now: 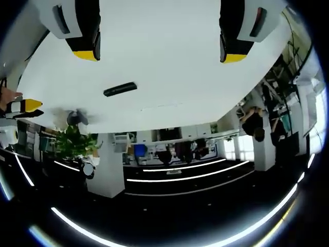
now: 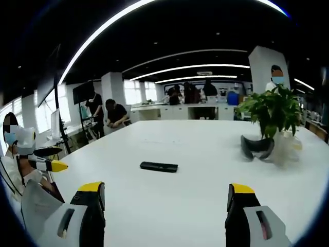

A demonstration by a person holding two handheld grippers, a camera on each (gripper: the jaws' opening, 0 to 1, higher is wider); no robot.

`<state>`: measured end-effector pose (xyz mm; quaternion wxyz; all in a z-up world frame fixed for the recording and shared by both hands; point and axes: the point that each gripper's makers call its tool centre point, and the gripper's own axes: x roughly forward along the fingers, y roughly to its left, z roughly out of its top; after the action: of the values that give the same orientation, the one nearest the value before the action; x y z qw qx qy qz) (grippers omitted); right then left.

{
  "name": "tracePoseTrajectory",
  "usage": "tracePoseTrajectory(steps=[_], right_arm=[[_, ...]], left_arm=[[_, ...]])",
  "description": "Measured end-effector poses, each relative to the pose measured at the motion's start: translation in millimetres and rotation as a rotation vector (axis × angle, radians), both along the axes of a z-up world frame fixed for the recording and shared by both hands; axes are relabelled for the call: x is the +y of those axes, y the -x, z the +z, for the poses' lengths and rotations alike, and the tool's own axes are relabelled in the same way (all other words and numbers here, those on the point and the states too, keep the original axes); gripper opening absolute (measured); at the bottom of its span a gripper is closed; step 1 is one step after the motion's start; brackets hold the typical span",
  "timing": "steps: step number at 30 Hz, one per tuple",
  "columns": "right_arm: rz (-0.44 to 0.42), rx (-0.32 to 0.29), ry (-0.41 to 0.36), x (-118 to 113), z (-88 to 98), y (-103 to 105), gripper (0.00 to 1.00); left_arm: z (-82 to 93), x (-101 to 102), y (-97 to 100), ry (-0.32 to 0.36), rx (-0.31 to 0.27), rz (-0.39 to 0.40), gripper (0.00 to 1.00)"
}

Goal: Press the specified remote control buttons in sequence, fully releasing each button before pressing the next.

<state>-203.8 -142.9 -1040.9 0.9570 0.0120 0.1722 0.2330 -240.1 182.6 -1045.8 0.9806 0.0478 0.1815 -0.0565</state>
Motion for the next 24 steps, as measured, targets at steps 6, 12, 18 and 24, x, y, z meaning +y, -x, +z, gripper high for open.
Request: tracePoseTrajectory(steps=[6,12,18,24], right_arm=[[0.012,-0.006,0.006,5,3.1,2,0.98],[0.025,-0.008,0.021,9,4.2,4,0.98],[0.036,0.007,0.016,14,3.7,3,0.98],[0.035,0.007,0.017,14,5.4,4,0.98]], left_arm=[[2.2,0,-0.1,-0.006,-0.001,-0.003,1.0],[3.0,5,2.3,-0.012,-0.007,0.001,1.0],[1.5,13,0.8,-0.002,-0.024,0.02,1.0],[-1.5,11,4.7,0.003,-0.021,0.031,1.0]])
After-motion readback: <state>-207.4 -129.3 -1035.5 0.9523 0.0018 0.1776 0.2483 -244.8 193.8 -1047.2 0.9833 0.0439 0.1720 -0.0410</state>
